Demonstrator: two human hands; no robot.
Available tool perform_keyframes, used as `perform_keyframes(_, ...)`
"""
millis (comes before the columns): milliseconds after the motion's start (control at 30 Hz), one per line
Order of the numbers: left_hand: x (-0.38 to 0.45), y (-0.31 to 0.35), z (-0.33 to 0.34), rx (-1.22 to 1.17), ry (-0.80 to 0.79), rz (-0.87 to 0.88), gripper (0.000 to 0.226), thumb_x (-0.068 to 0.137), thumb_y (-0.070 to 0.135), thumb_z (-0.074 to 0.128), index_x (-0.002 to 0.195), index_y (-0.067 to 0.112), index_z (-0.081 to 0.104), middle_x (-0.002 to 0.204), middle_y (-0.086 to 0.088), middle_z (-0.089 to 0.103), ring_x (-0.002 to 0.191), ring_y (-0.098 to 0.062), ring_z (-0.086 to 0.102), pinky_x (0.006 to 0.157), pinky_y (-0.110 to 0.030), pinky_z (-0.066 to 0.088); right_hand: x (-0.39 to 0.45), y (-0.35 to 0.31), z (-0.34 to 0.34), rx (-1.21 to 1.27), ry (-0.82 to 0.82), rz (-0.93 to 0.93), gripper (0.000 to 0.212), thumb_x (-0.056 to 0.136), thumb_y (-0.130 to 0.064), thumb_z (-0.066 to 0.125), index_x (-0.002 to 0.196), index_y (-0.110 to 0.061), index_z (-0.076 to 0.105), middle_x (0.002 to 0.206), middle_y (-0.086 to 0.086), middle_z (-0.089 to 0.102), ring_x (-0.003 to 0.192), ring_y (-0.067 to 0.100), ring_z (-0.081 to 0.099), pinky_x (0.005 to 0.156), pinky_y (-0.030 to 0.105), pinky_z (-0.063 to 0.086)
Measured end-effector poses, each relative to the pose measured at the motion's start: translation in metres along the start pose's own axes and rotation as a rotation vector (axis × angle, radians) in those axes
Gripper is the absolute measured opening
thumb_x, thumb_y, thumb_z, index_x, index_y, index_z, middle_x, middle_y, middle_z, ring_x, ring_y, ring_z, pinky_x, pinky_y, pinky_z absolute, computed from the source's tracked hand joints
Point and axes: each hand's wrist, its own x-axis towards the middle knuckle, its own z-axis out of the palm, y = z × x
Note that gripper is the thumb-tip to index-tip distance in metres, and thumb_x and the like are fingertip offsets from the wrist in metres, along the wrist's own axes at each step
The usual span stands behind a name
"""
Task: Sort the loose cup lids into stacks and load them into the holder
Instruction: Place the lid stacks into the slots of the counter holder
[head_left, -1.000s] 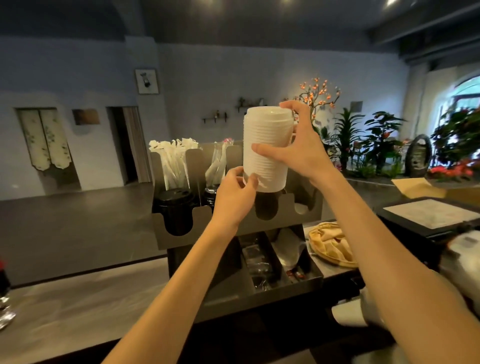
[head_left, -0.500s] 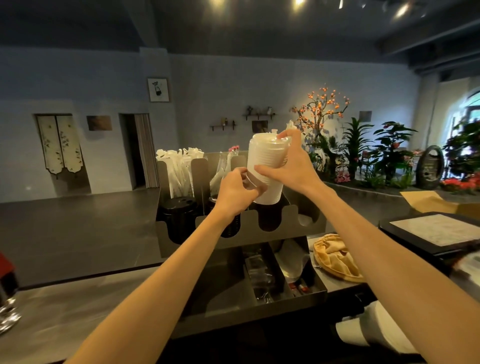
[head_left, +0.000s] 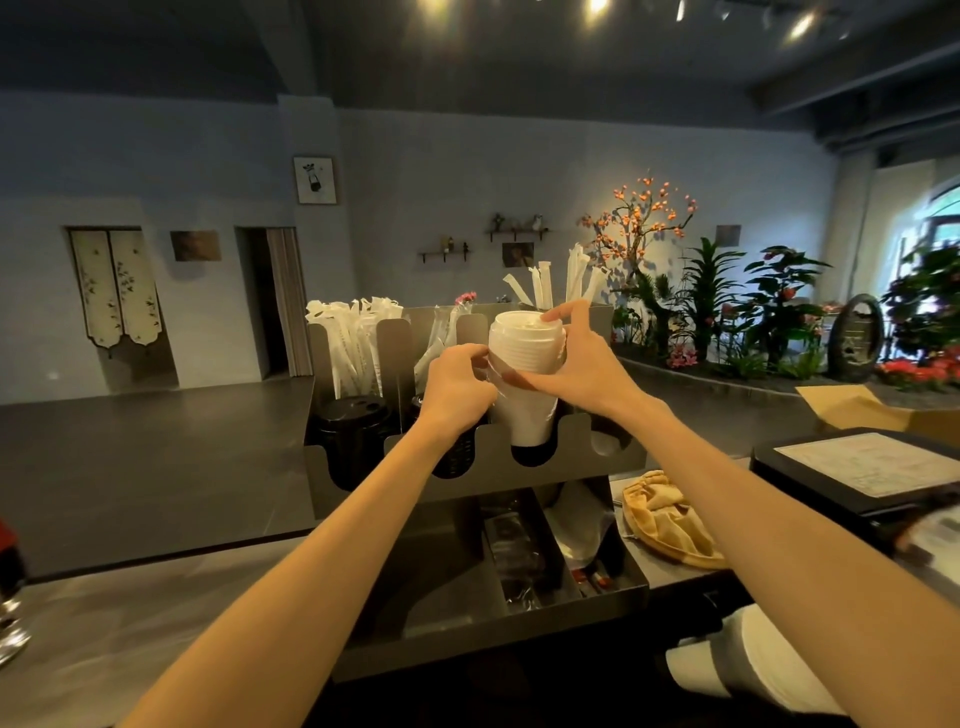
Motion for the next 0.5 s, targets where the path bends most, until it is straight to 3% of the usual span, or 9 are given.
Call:
perform_keyframes(300,0.0,-0.003,-0.003,-0.01,0.004,-0.022,0.042,0.087,-0.009,0.061,0.125,0.004,0.069,0.118,-0.011,0.071,0.11,-0.021,0.064,0.098,-0.034,0.053,0.01,0.013,-0.008,-0.001,-0.252,0.037,0.084,0.074,-0.046,0.09,0.13,-0.025,0.031,0.132,0.007,0.056,0.112,0.024,0.06,0.074,0.018,0.051)
perform_keyframes(400,-0.002,-0.004,-0.001,0.015,0.004,-0.018,0.038,0.089,-0.009,0.06,0.123,0.003,0.069,0.118,-0.012,0.071,0.106,-0.018,0.061,0.094,-0.029,0.05,0.005,0.018,-0.003,0.009,-0.245,0.056,0.087,0.069,-0.051,0.092,0.126,-0.029,0.031,0.13,0.004,0.056,0.109,0.021,0.06,0.075,0.02,0.052)
perform_keyframes(500,-0.003,-0.004,0.0,0.04,0.007,-0.01,0.042,0.09,-0.011,0.058,0.129,0.003,0.066,0.122,-0.012,0.069,0.113,-0.02,0.061,0.096,-0.029,0.048,0.002,0.025,0.006,-0.065,-0.203,0.06,0.084,0.069,-0.045,0.094,0.122,-0.032,0.03,0.124,0.005,0.059,0.101,0.019,0.062,0.077,0.032,0.057)
